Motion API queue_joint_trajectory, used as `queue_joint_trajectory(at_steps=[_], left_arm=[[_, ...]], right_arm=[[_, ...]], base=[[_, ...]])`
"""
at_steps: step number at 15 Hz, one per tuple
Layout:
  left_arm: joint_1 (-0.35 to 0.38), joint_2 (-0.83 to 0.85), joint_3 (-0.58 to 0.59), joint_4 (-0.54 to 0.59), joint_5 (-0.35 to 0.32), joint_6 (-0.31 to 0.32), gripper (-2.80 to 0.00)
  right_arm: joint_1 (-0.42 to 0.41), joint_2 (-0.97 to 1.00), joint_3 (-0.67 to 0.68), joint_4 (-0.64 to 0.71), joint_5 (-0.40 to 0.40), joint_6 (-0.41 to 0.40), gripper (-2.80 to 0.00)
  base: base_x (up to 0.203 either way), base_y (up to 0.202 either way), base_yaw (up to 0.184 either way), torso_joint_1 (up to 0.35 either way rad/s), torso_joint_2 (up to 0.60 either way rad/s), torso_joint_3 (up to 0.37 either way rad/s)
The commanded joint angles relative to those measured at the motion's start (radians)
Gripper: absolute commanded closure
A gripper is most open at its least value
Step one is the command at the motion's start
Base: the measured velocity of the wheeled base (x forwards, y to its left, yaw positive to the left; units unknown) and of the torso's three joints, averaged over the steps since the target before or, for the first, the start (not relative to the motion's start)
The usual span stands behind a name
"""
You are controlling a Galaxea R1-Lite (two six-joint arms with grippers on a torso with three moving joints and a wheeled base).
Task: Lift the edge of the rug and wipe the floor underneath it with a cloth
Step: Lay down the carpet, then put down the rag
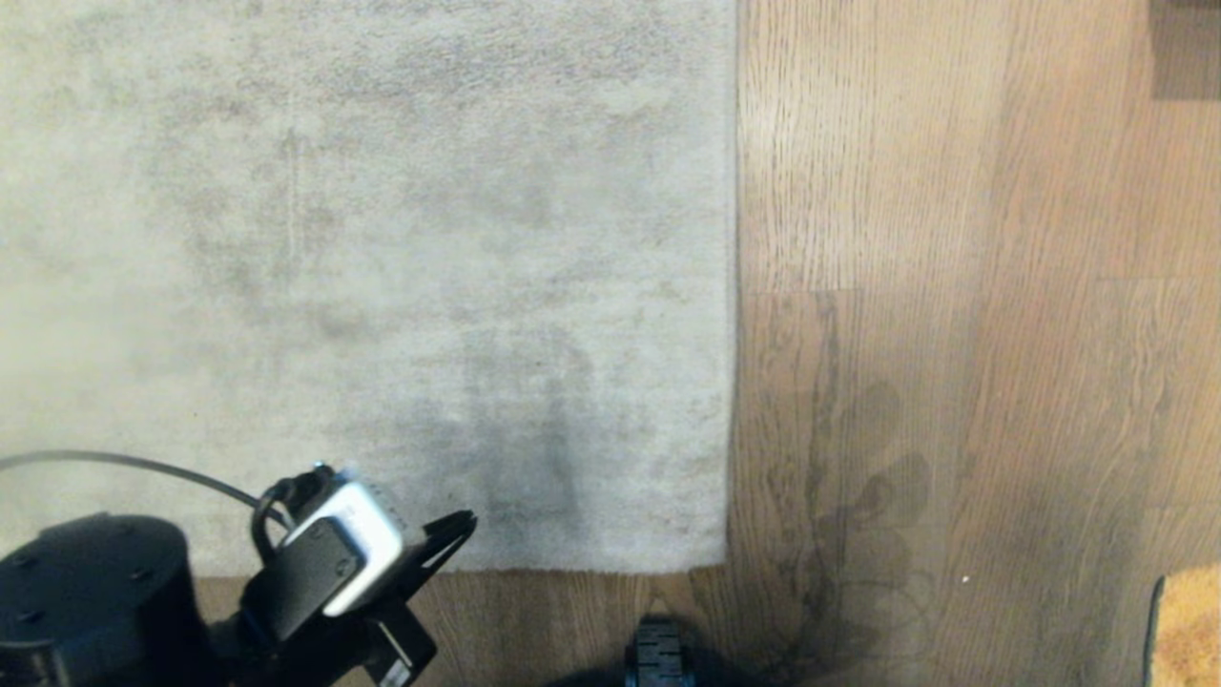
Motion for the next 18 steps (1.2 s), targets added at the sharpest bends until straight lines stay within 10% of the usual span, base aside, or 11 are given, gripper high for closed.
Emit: queue_joint_trajectory(at_steps=[1, 13, 18], left_arm=[[0.032, -0.203, 0.055, 0.035, -0.001, -0.013, 0.0], [0.573, -0.784, 0.161, 0.484, -0.314, -0.106, 0.0], [0.631, -1.076, 0.161, 0.733, -0.348, -0.146, 0.0]], right_arm=[[-0.001, 0.001, 0.0, 0.0, 0.0, -0.002, 0.0], [0.0, 0.001, 0.0, 0.0, 0.0, -0.001, 0.0], [0.0, 0.001, 0.0, 0.0, 0.0, -0.001, 0.0]], base=[[0.0, 0.0, 0.0, 0.0, 0.0, 0.0], [0.0, 0.0, 0.0, 0.0, 0.0, 0.0], [0.0, 0.0, 0.0, 0.0, 0.0, 0.0]])
